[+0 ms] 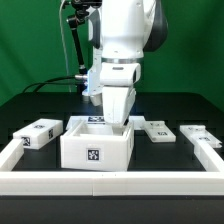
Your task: Assemble cabinet
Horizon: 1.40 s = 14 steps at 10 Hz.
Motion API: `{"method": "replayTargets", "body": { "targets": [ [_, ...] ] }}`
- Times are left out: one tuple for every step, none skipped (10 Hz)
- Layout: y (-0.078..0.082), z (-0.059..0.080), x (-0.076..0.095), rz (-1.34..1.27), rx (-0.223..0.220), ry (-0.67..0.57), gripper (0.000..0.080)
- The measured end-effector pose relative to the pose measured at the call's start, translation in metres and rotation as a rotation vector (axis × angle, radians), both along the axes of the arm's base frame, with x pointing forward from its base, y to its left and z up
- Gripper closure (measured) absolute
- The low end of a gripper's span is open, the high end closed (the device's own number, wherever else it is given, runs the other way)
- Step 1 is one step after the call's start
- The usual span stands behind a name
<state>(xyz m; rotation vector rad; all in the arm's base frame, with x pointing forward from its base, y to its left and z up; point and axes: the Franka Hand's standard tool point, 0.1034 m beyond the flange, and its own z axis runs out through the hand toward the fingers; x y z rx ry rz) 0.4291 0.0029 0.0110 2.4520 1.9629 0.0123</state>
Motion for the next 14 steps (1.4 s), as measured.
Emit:
{"method": "replayTargets", "body": {
  "targets": [
    [-0.0002, -0.0028, -0.001, -0.002, 0.002, 0.001, 0.0001],
    [0.0002, -0.0036, -0.0013, -0.004, 0.003, 0.002, 0.0001],
    [0.0012, -0.0028, -0.0008, -0.006, 0.003, 0.0, 0.0145],
    [0.0008, -0.0035, -0.0013, -0.007, 0.003, 0.002, 0.0282],
    [0.0008, -0.0035, -0.0014, -0.007, 0.003, 0.002, 0.0444],
    [0.0008, -0.0035, -0.0014, -0.007, 0.003, 0.002, 0.0444],
    [0.0008, -0.0036, -0.0014, -0.007, 0.003, 0.002, 0.0619],
    [0.0008, -0.0036, -0.0014, -0.007, 0.003, 0.002, 0.0619],
    [0.0007, -0.0036, -0.0016, -0.008, 0.003, 0.002, 0.0756],
    [0.0007, -0.0036, -0.0016, -0.007, 0.003, 0.002, 0.0764],
    [0.0008, -0.0036, -0.0017, -0.007, 0.003, 0.002, 0.0764],
    [0.0008, -0.0036, -0.0017, -0.007, 0.003, 0.002, 0.0764],
    [0.0008, -0.0036, -0.0017, -0.007, 0.003, 0.002, 0.0764],
    [0.0008, -0.0036, -0.0017, -0.007, 0.003, 0.002, 0.0764]
  ]
}}
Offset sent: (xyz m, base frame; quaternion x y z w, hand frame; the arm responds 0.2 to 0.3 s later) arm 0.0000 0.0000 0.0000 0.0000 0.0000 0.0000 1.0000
